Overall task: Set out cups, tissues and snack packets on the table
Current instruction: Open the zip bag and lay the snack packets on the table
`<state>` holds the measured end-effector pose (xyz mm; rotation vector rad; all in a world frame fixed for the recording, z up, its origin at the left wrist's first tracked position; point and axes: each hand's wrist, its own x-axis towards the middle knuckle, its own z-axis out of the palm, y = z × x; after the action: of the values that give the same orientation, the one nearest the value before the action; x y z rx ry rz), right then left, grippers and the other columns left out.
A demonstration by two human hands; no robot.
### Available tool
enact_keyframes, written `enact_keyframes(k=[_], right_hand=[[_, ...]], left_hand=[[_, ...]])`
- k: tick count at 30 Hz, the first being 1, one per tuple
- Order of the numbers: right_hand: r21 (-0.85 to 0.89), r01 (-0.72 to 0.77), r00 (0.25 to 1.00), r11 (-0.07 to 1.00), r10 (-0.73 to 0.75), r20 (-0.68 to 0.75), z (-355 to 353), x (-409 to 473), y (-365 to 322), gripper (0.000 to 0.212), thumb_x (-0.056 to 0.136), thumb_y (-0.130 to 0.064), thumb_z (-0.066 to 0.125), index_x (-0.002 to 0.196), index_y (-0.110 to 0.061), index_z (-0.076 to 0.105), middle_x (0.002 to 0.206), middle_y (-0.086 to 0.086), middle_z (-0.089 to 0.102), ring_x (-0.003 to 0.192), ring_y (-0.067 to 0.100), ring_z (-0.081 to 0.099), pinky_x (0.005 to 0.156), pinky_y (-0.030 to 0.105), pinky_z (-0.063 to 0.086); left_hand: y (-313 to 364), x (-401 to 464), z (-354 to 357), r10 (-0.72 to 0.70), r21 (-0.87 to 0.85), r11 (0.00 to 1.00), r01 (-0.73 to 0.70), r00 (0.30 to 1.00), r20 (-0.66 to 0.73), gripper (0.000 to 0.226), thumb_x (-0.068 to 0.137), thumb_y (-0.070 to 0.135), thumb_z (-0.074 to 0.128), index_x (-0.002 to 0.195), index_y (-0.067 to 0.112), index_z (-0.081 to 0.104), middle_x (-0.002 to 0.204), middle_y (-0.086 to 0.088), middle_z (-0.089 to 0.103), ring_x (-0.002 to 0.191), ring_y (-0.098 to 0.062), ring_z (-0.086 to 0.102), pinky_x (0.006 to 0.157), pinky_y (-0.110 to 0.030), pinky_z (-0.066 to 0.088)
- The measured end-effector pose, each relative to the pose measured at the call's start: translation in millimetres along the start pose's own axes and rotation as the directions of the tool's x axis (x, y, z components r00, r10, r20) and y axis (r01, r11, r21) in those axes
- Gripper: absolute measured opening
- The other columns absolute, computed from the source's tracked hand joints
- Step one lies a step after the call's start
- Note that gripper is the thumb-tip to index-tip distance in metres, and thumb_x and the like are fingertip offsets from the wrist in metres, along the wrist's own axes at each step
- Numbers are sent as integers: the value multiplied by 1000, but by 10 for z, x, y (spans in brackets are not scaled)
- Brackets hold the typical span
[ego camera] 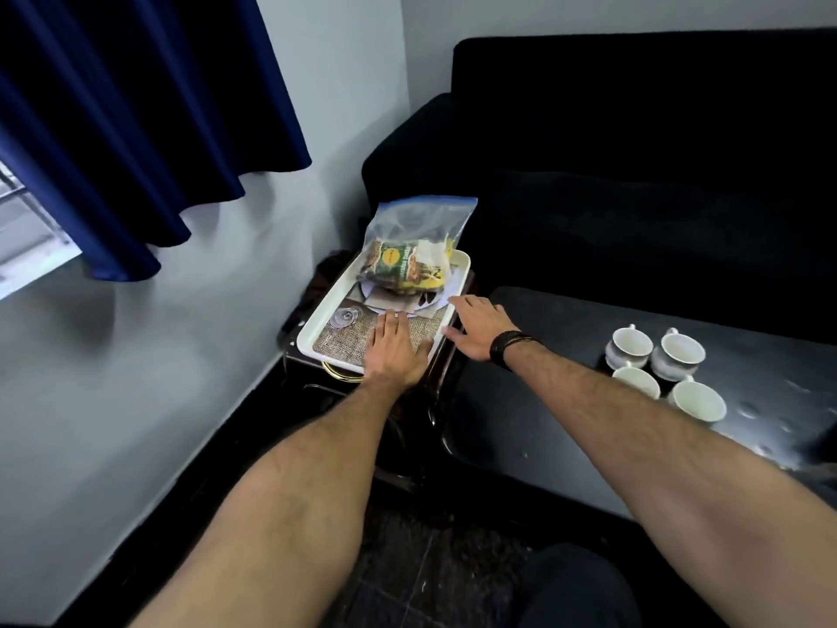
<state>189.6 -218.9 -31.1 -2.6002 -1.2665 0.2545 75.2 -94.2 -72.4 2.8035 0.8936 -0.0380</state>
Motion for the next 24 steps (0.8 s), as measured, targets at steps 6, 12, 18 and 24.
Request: enact_keyframes(k=[6,12,18,24], right_hand=[[260,-87,995,962,97,-27,89,680,88,62,96,-38,54,146,-8,32,148,14,40,135,33,40,108,43,38],[429,-143,978,892,193,-76,99,1294,124,67,97,-38,54,149,-4,28,152,14,37,137,31,40,108,35,36],[708,-336,892,622,451,27,276,1873,69,73,87,-44,67,138,1,43,127,11,61,115,28,61,81,28,48],[907,-411,804,90,505,314,380,2090,56,98,65,-46,83,142,-1,40,128,13,60,106,27,64,74,36,57]], left_hand=[[-82,615,133,-42,9,999,41,995,86,80,100,59,23,157,10,-3,165,-16,-7,152,-29,-5,121,-45,-1],[-98,804,520,-88,28,996,87,995,54,76,99,61,14,158,16,-3,166,-10,-7,152,-26,-10,121,-51,-5],[-118,850,632,-78,26,997,78,997,5,77,98,61,9,158,16,-5,165,-10,-9,152,-25,-11,122,-53,-5],[-109,858,651,-82,31,996,83,996,-24,76,99,60,13,158,14,0,166,-11,-2,153,-27,-6,122,-53,-3]])
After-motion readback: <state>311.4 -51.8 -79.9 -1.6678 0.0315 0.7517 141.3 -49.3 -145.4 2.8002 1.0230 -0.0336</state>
